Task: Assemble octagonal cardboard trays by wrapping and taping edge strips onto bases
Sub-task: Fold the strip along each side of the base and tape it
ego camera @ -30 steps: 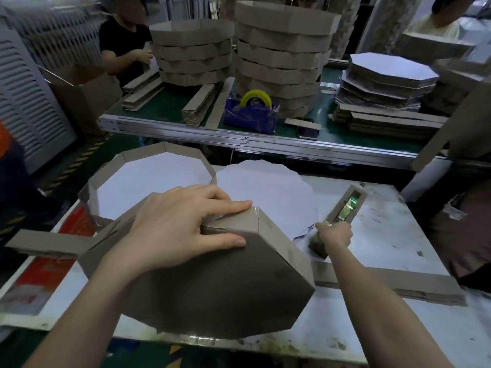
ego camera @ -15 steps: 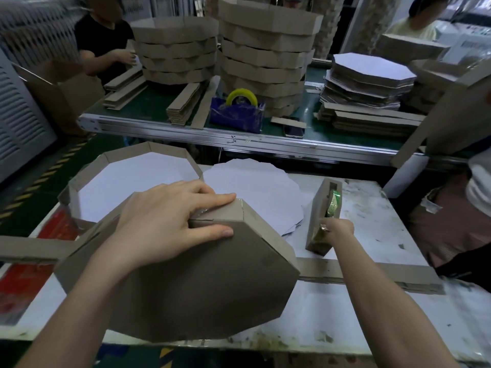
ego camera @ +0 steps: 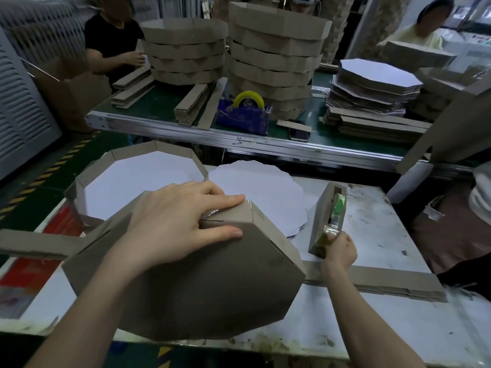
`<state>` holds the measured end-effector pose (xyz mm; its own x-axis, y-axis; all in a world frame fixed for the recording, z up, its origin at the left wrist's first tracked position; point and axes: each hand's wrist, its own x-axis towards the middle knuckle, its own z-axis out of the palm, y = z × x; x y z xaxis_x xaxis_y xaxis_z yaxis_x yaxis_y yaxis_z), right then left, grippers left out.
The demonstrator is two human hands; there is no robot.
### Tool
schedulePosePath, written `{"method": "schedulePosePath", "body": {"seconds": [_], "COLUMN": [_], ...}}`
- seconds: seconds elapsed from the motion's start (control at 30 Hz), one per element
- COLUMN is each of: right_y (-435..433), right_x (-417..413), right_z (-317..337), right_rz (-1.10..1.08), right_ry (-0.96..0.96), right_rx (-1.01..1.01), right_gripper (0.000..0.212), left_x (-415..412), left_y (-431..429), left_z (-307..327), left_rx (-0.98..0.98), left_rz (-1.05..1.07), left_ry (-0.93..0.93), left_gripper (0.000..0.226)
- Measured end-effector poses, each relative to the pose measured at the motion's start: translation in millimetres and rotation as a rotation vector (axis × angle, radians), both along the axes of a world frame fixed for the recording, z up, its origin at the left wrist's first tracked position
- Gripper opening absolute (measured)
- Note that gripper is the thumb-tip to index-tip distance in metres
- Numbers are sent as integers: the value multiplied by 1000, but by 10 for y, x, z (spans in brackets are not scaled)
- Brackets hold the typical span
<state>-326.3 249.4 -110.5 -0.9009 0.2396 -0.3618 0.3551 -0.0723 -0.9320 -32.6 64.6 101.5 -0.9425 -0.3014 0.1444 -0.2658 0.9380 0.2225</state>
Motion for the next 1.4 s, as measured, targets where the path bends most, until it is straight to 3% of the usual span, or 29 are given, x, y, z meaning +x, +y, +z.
{"method": "schedulePosePath", "body": {"seconds": [0.2, 0.43, 0.6, 0.7, 0.87, 0.97, 1.07, 1.17, 1.27, 1.4], "right_y": [161, 514, 623, 462, -6, -178, -303, -389, -464, -504], "right_x": [151, -112, -46, 173, 634, 846, 1062, 1265, 1399, 1455], "right_z": [-251, -229, -232, -17, 887, 1442, 1935, 2272, 2432, 2395], "right_rz": [133, 353, 327, 295, 733, 938, 1076, 1232, 1414, 1483], "right_ry": [101, 86, 74, 226, 402, 508, 623, 695, 649, 621], "right_rx": [205, 235, 207, 175, 198, 162, 128, -64, -289, -60], "right_gripper": [25, 16, 17, 19, 15, 45, 46, 38, 37, 32], "left_x": [-8, -14, 1, 2, 23, 66, 118, 143, 164, 215], "left_y": [-13, -7, -21, -16, -12, -16, 0, 28, 35, 30], "left_z": [9, 12, 13, 4, -10, -28, -24, -13, 7, 40], "left_rx": [4, -9, -16, -12, -23, -5, 63, 119, 188, 243], "left_rz": [-5, 14, 35, 43, 71, 86, 76, 70, 56, 46], "left_ry": [-9, -23, -18, -13, 15, 45, 85, 127, 162, 170], "left_gripper": [70, 76, 76, 78, 85, 88, 87, 92, 99, 101]}}
